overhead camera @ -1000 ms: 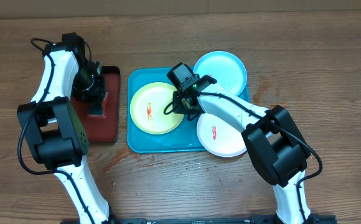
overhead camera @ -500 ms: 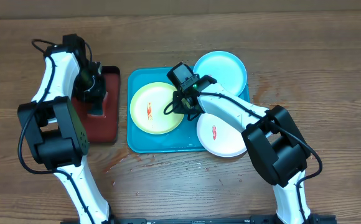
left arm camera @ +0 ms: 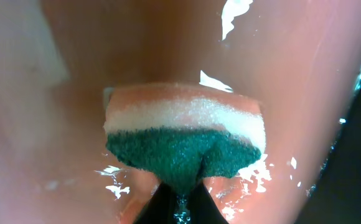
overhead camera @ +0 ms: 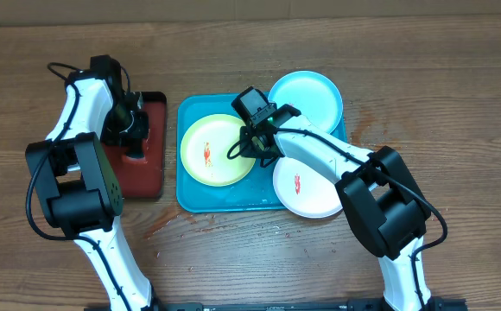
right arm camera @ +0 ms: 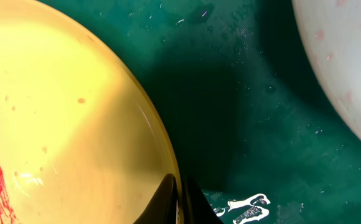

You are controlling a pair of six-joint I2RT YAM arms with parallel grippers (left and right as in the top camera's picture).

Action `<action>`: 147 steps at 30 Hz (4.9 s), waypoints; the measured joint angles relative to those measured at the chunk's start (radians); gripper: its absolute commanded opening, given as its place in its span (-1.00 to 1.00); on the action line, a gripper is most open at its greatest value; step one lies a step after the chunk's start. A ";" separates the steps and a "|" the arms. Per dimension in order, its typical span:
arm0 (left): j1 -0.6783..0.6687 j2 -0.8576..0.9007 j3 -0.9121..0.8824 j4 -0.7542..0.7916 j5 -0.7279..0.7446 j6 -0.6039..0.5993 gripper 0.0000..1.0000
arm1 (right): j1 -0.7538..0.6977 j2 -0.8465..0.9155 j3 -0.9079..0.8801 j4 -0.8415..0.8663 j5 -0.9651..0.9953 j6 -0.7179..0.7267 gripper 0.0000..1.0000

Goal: Clean dirty plates on tray and stack at the side
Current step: 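Lift the sponge with the left gripper and bring it over the yellow plate, then scrub the yellow plate with the sponge while the right gripper holds it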

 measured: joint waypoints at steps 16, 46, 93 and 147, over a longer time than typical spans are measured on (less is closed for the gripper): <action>0.000 -0.087 0.192 -0.193 0.028 -0.064 -0.91 | 0.000 0.000 -0.006 0.005 0.009 0.001 -0.83; -0.326 -0.248 -0.175 0.095 0.157 -0.265 -0.91 | -0.002 -0.002 -0.006 0.010 -0.039 0.042 -0.92; -0.396 -0.247 -0.338 0.220 0.226 -0.206 -0.91 | 0.000 -0.005 -0.006 -0.063 -0.167 0.044 -0.92; -0.429 -0.247 -0.338 0.093 0.191 -0.167 -0.91 | -0.003 -0.013 -0.040 -0.019 -0.226 -0.010 -0.92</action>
